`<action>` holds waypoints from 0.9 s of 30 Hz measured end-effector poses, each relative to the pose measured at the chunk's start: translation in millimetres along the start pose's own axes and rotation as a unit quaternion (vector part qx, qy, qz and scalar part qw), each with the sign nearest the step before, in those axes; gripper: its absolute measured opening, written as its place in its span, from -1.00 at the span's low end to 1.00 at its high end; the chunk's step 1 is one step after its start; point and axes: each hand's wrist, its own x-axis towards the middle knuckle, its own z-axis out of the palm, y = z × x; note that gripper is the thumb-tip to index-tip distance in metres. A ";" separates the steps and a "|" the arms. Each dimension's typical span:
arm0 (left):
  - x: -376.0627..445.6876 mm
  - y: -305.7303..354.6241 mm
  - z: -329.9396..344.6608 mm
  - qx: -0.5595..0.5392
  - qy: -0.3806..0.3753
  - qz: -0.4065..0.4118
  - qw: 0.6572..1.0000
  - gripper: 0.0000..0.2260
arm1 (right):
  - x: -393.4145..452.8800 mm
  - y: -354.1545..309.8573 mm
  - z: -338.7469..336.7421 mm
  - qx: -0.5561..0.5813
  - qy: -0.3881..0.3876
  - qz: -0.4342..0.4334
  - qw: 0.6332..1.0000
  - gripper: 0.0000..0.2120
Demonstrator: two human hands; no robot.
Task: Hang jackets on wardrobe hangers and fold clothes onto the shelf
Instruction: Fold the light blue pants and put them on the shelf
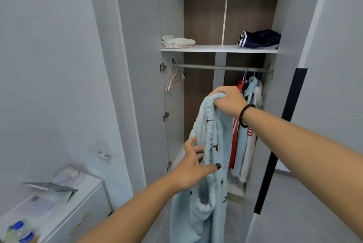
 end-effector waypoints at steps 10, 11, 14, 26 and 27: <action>51.0 -10.2 8.4 0.671 -0.086 -0.053 0.735 -0.51 | 12.5 28.2 -135.1 0.213 -0.100 0.187 0.954 -0.85; 56.7 -7.2 -7.7 0.733 -0.055 -0.026 0.678 -0.61 | 12.2 36.1 -152.9 0.171 -0.163 0.196 0.952 -0.81; 63.9 21.9 -59.2 0.787 0.020 0.010 0.617 -0.73 | 6.6 60.3 -190.8 0.080 -0.287 0.192 0.935 -0.78; 134.0 55.2 -172.6 0.750 0.022 0.138 0.646 -0.75 | 12.0 86.4 -137.4 -0.518 -0.346 0.078 0.778 -0.55; 135.1 52.2 -178.5 0.741 0.033 0.186 0.645 -0.66 | 17.2 88.2 -133.4 -0.534 -0.321 0.072 0.779 -0.52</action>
